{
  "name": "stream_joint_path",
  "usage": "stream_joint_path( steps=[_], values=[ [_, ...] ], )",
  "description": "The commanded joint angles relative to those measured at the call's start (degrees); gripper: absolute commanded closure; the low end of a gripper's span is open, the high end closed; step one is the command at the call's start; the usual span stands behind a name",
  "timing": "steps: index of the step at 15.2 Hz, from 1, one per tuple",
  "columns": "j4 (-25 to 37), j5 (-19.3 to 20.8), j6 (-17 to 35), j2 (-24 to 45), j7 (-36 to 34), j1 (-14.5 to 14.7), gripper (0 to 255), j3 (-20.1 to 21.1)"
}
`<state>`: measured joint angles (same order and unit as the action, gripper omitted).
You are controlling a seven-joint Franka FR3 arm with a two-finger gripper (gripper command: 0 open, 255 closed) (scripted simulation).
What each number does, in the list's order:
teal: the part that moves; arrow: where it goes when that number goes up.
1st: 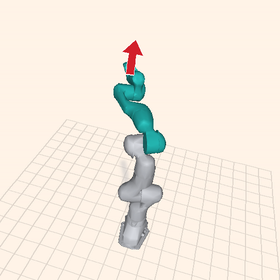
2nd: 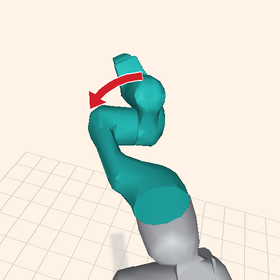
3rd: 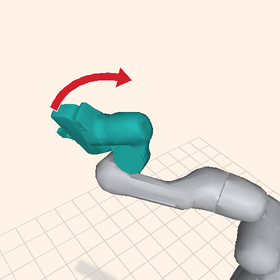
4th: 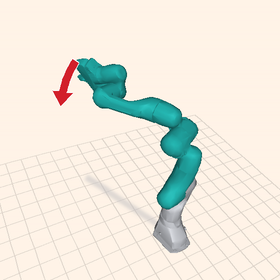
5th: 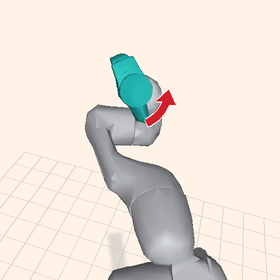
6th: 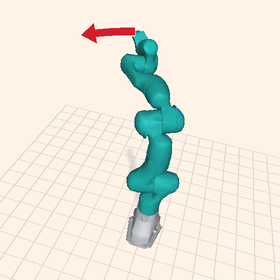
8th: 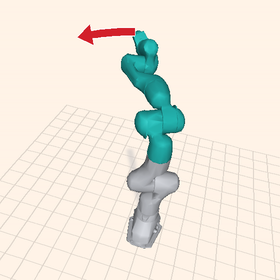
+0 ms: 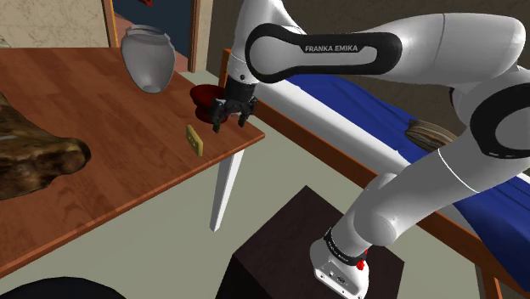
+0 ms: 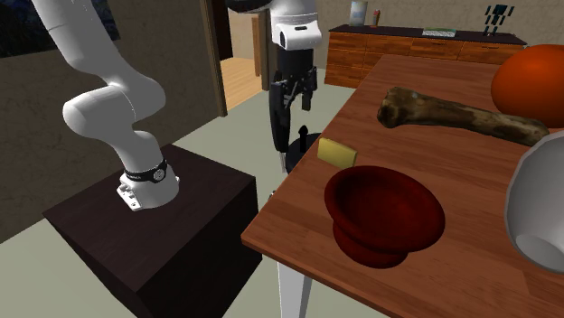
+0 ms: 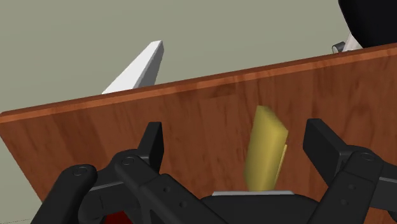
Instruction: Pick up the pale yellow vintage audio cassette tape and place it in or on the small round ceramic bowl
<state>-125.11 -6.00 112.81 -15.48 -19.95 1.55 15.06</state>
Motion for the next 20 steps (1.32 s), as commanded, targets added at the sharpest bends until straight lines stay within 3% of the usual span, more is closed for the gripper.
stream_joint_path(
  steps=[1, 6, 14, 20],
  values=[
    [2.51, 1.46, 1.67, 4.87, -3.04, 0.16, 0, 1.76],
    [9.62, 6.33, 3.80, 16.36, -9.85, 1.09, 0, 4.39],
    [6.12, 7.22, 9.38, 18.57, -10.49, 1.29, 0, 4.35],
    [6.12, 7.22, 9.38, 18.57, -10.49, 1.29, 0, 4.34]
  ],
)
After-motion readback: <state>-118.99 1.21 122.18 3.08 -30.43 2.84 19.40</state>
